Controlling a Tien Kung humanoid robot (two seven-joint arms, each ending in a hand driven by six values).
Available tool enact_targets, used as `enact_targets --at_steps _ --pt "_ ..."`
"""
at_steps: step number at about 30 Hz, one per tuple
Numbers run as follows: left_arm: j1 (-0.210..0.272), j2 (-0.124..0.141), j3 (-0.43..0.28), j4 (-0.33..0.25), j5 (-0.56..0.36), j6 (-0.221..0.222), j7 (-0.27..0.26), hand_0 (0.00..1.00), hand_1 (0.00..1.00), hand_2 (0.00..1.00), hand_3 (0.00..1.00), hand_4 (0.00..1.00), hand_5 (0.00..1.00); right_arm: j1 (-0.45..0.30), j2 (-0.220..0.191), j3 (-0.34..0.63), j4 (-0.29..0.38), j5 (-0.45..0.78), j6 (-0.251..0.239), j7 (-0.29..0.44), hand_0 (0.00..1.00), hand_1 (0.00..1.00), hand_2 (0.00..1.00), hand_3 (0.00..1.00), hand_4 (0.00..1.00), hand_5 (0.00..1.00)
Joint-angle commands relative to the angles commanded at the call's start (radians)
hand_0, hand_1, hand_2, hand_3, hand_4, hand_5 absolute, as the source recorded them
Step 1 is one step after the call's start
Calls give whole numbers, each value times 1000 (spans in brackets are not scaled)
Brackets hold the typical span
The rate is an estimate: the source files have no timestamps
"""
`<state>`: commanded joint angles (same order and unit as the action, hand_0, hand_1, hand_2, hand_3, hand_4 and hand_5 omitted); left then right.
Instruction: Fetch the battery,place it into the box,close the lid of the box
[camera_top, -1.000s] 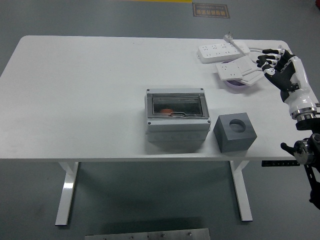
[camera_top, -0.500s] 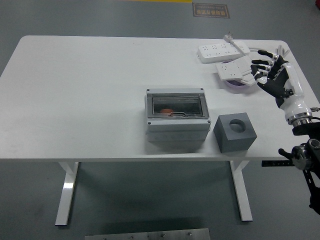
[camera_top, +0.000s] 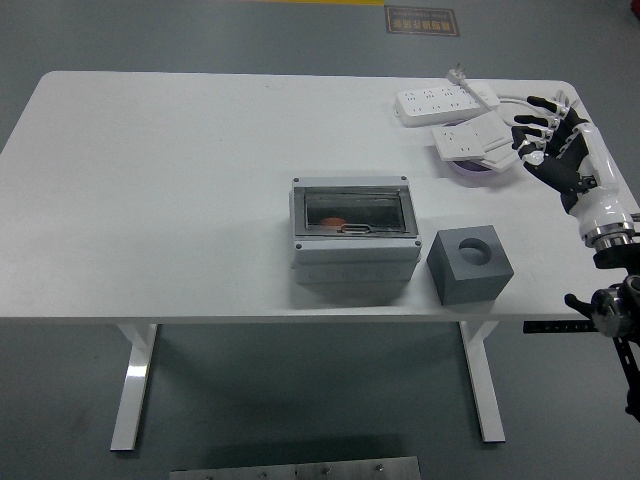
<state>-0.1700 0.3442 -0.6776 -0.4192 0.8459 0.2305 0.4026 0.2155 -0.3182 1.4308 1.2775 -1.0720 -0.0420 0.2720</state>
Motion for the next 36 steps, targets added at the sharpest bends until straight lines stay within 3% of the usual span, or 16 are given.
enact_targets --at_steps 3,4,15,16,21,22,36 --pt "4 -5 5 0 -10 2 -3 632 698 573 541 500 2 6 -2 3 -5 -9 -8 -15 481 524 545 643 666 5" --pt "6 -7 7 1 -15 4 -4 632 698 573 541 500 2 8 -2 5 -9 -10 -10 -19 492 494 512 577 658 20" --pt "10 -13 19 0 -42 11 -6 632 698 573 541 500 2 -2 5 61 -18 55 -39 3 543 469 486 542 604 18" --pt "9 -13 19 0 -43 11 -6 632 698 573 541 500 2 -3 6 65 -19 64 -45 10 566 465 476 523 486 29" --pt "-2 -14 21 0 -45 12 -8 632 698 573 541 500 2 -3 9 86 -18 86 -65 38 566 465 476 523 486 29" --pt "-4 -13 22 0 -47 13 -9 632 698 573 541 500 2 -2 9 89 -18 86 -67 39 646 527 516 594 600 49" --pt "-20 -10 18 0 -40 15 -12 632 698 573 541 500 2 1 8 117 -24 83 -74 58 681 568 571 657 593 2"
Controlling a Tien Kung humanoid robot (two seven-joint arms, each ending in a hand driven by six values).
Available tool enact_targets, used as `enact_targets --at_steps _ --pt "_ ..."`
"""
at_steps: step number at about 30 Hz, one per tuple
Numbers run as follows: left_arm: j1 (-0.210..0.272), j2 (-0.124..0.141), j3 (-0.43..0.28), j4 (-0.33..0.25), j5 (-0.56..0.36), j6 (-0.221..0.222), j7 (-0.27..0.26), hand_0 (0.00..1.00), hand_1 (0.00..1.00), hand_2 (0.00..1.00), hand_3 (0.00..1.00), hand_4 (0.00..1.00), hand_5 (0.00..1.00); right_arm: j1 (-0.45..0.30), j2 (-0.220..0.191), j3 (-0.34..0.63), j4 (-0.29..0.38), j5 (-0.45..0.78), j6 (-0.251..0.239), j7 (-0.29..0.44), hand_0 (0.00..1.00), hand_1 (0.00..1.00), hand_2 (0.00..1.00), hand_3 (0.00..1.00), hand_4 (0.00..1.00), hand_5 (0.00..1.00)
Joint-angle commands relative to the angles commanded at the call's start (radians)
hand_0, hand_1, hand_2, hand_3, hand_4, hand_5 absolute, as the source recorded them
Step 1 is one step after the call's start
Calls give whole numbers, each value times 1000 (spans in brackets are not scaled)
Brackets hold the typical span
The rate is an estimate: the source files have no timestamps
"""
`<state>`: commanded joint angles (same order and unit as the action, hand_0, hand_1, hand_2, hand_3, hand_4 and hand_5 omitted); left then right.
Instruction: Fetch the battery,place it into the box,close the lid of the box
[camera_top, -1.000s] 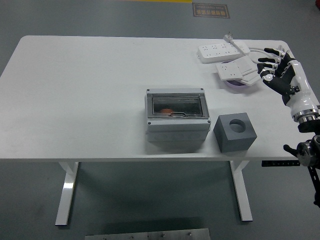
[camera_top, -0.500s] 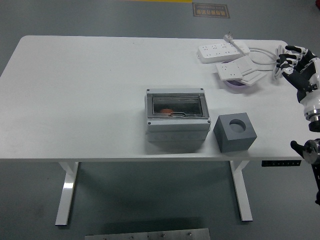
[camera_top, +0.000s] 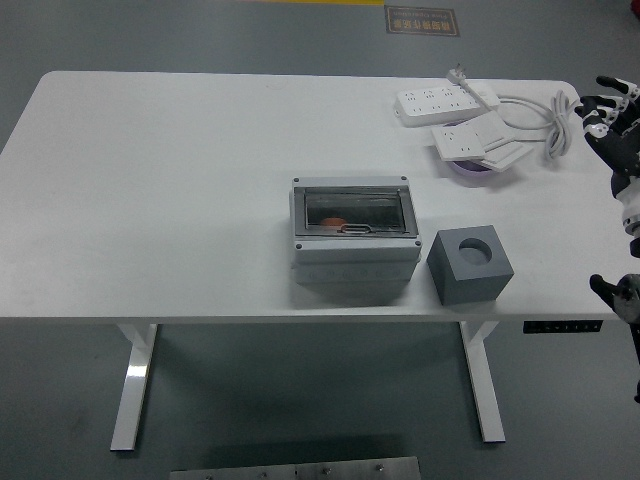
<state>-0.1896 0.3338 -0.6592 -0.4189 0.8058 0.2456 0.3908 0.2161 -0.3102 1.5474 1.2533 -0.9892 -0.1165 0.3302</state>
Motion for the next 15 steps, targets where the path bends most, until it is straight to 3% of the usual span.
enact_targets --at_steps 3,4,9,10,15 --pt "-1 0 -1 0 1 1 -1 632 698 573 541 500 2 -1 0 2 -1 -1 -2 6 681 568 571 657 593 2" --pt "-1 0 -1 0 1 1 -2 632 698 573 541 500 2 0 0 3 -1 -2 -2 6 742 674 665 735 581 2" --pt "-2 0 -1 0 3 0 -1 632 698 573 541 500 2 0 2 5 -1 -6 -4 4 742 674 665 735 581 2" --pt "-2 0 -1 0 3 0 -1 632 698 573 541 500 2 0 2 6 -1 -7 -4 3 782 746 770 825 581 2" --pt "0 0 -4 0 8 -1 1 632 698 573 541 500 2 1 3 12 -1 -11 -3 2 782 746 770 825 581 2"
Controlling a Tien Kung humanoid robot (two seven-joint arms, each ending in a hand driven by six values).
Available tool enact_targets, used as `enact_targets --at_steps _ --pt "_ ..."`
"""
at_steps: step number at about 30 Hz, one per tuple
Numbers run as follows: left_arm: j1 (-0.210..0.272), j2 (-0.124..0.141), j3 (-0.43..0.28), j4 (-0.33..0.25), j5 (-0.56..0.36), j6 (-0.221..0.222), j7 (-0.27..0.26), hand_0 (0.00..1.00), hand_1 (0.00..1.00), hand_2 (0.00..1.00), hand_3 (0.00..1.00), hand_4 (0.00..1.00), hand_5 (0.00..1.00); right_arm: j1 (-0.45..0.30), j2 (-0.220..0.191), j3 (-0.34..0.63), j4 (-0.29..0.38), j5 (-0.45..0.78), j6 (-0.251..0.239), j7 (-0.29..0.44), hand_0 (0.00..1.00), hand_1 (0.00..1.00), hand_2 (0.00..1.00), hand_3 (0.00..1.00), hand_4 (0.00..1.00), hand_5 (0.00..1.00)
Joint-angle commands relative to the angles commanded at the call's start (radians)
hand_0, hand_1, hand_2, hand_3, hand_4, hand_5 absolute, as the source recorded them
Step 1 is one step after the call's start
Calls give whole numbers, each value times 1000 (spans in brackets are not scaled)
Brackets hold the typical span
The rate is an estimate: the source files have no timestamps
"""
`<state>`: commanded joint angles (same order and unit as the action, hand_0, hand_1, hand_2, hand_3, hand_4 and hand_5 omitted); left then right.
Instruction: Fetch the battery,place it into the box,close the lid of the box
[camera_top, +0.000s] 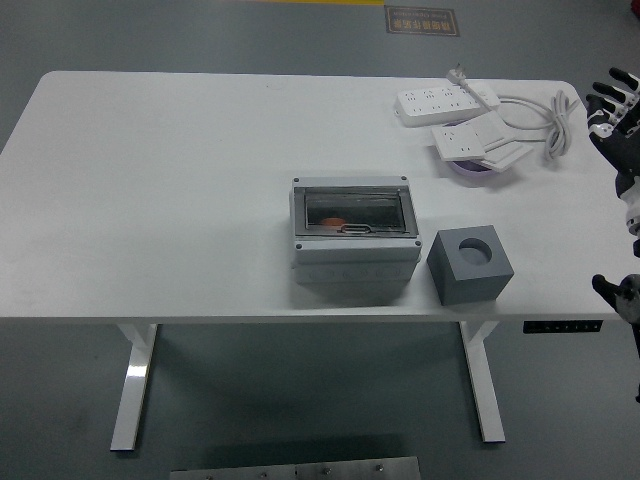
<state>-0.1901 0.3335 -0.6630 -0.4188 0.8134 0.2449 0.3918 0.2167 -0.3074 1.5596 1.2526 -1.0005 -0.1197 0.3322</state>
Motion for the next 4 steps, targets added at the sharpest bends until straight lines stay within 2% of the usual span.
enact_targets --at_steps 1,4 --pt "0 0 -1 0 1 0 0 632 698 573 541 500 2 0 0 1 0 -1 1 0 819 814 821 859 615 2" --pt "1 0 -2 0 3 0 1 632 698 573 541 500 2 1 0 4 0 -2 1 -1 819 814 821 859 615 2"
